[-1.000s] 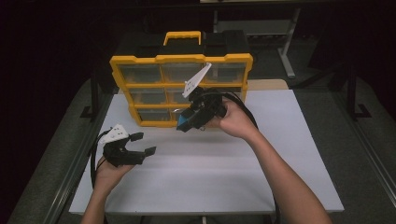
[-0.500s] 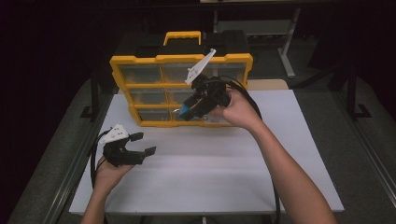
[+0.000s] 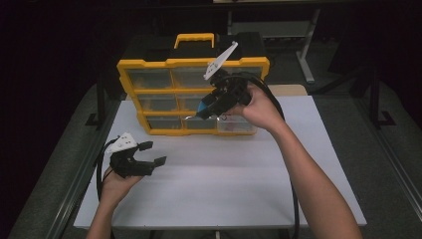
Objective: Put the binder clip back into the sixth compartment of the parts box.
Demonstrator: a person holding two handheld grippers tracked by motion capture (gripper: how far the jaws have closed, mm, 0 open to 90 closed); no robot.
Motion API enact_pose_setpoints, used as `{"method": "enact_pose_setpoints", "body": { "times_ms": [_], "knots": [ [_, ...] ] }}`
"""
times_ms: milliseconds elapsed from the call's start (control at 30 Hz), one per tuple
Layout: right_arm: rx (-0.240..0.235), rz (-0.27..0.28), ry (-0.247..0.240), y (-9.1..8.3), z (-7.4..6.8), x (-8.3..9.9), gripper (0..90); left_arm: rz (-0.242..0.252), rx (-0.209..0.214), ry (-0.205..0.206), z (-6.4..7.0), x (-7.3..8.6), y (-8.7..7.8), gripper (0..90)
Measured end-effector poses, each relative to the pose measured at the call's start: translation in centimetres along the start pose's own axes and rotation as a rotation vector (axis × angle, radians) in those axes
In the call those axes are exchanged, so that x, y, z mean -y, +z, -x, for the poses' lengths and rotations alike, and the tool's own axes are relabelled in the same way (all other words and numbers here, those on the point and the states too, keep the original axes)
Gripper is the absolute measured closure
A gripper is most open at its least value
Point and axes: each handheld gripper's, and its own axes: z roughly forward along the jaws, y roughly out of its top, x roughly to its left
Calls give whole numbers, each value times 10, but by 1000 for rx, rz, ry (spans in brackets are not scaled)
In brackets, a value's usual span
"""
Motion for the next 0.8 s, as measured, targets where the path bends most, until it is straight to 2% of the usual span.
{"method": "enact_pose_setpoints", "body": {
  "times_ms": [733,800],
  "knots": [
    [53,17,56,-16,23,14,486,1,-1,2,0,0,0,208],
    [55,17,56,-16,24,15,486,1,-1,-8,0,0,0,208]
  ]
}}
